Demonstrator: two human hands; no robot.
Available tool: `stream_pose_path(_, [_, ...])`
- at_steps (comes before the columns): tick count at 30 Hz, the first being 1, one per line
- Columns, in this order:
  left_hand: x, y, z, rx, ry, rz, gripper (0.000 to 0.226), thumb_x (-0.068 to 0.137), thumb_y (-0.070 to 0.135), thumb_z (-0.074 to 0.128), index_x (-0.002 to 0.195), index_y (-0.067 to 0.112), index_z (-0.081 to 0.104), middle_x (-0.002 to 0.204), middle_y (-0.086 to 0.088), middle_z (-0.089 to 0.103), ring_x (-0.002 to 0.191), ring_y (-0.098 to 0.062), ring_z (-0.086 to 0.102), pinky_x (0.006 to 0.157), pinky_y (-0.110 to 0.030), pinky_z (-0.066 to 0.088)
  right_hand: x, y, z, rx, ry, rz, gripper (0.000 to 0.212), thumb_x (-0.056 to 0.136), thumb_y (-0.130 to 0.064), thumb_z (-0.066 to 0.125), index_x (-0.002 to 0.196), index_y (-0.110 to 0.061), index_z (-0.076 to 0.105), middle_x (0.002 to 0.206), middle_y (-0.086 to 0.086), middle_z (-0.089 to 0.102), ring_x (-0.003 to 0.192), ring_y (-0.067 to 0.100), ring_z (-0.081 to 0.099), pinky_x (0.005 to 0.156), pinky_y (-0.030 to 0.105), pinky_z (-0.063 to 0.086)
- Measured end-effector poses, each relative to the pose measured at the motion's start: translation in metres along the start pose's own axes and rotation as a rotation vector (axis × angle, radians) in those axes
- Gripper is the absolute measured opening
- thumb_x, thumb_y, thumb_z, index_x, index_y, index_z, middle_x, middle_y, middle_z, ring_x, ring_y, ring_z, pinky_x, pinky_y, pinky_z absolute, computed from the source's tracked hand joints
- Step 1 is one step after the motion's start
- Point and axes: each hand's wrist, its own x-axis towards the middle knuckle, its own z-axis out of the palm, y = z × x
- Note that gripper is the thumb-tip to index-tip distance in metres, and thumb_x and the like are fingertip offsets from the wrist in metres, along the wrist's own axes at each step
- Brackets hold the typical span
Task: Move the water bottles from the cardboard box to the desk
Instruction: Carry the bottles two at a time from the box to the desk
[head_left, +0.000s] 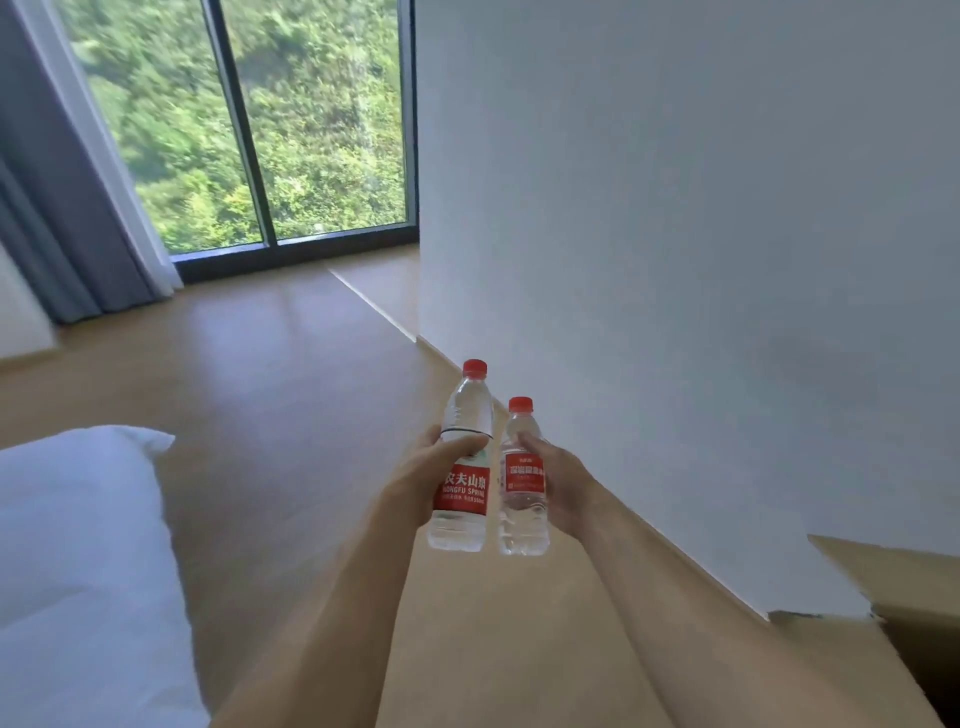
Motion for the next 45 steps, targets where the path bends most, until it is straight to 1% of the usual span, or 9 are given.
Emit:
stream_pose_path(3, [0.004,0.008,-0.042,-0.027,0.117,0.000,0.044,0.082,0.022,0.081,0.119,0.016,0.057,0.101,-0.018,0.074,0.078,-0.030,0.076,0.068,-0.042,0.062,0.032,-0.002,0.042,-0.077,-0.072,0.014,0.050,0.097,-0.044,0.063,0.125,-0.003,0.062,0.102,0.020,0.069,0.087,0.033,0.067,0.070,0.042,0.057])
stream_pose_path(6, [0.010,0.015,-0.078,-0.064,0.223,-0.006,0.042,0.084,0.021,0.078,0.120,0.013,0.057,0.101,-0.019,0.073,0.075,-0.029,0.075,0.067,-0.040,0.061,0.067,0.000,0.077,-0.100,-0.151,0.037,0.048,0.096,-0.044,0.063,0.125,-0.005,0.062,0.109,0.020,0.073,0.094,0.033,0.071,0.083,0.048,0.059])
stream_pose_path(11, [0.031,0.031,-0.125,-0.098,0.355,0.033,0.045,0.088,0.020,0.071,0.126,0.004,0.055,0.117,-0.030,0.068,0.090,-0.037,0.070,0.091,-0.057,0.057,0.131,0.001,0.127,-0.109,-0.317,0.092,0.052,0.094,-0.047,0.064,0.127,-0.006,0.060,0.104,0.014,0.074,0.092,0.029,0.073,0.076,0.041,0.060])
stream_pose_path(16, [0.074,0.053,-0.150,-0.125,0.497,0.067,0.047,0.089,0.017,0.069,0.129,-0.001,0.054,0.123,-0.034,0.063,0.096,-0.042,0.066,0.096,-0.064,0.052,0.199,-0.013,0.157,-0.165,-0.447,0.113,0.056,0.098,-0.045,0.059,0.135,-0.004,0.055,0.127,0.025,0.065,0.117,0.043,0.064,0.104,0.059,0.048])
stream_pose_path(19, [0.105,0.072,-0.155,-0.156,0.560,0.097,0.043,0.090,0.014,0.066,0.129,-0.003,0.055,0.124,-0.036,0.061,0.095,-0.043,0.065,0.095,-0.063,0.053,0.238,-0.033,0.162,-0.176,-0.495,0.142,0.055,0.099,-0.042,0.058,0.137,-0.002,0.054,0.132,0.028,0.061,0.121,0.045,0.060,0.107,0.060,0.045])
stream_pose_path(24, [0.147,0.100,-0.161,-0.236,0.629,0.136,0.041,0.093,0.012,0.065,0.130,0.001,0.053,0.117,-0.031,0.065,0.091,-0.038,0.066,0.082,-0.050,0.058,0.299,-0.064,0.172,-0.200,-0.573,0.188,0.052,0.102,-0.039,0.054,0.137,-0.001,0.053,0.123,0.029,0.063,0.114,0.046,0.062,0.107,0.062,0.043])
stream_pose_path(33, [0.196,0.127,-0.211,-0.327,0.732,0.154,0.042,0.092,0.013,0.068,0.130,0.004,0.053,0.124,-0.032,0.063,0.107,-0.049,0.066,0.093,-0.062,0.055,0.379,-0.091,0.230,-0.252,-0.630,0.239,0.054,0.102,-0.041,0.054,0.134,0.002,0.056,0.115,0.023,0.064,0.108,0.039,0.063,0.108,0.057,0.045])
stream_pose_path(38, [0.231,0.142,-0.276,-0.370,0.766,0.171,0.039,0.091,0.014,0.069,0.126,0.004,0.057,0.121,-0.032,0.065,0.110,-0.051,0.065,0.093,-0.066,0.053,0.434,-0.088,0.287,-0.307,-0.609,0.250,0.051,0.100,-0.041,0.057,0.131,0.000,0.058,0.125,0.027,0.065,0.117,0.043,0.063,0.107,0.058,0.045])
stream_pose_path(45, [0.301,0.194,-0.404,-0.356,0.765,0.178,0.035,0.091,0.021,0.069,0.121,0.004,0.061,0.115,-0.030,0.069,0.104,-0.049,0.068,0.089,-0.064,0.055,0.532,-0.094,0.401,-0.342,-0.619,0.244,0.042,0.100,-0.042,0.057,0.116,-0.003,0.064,0.103,0.019,0.071,0.100,0.037,0.068,0.105,0.057,0.048])
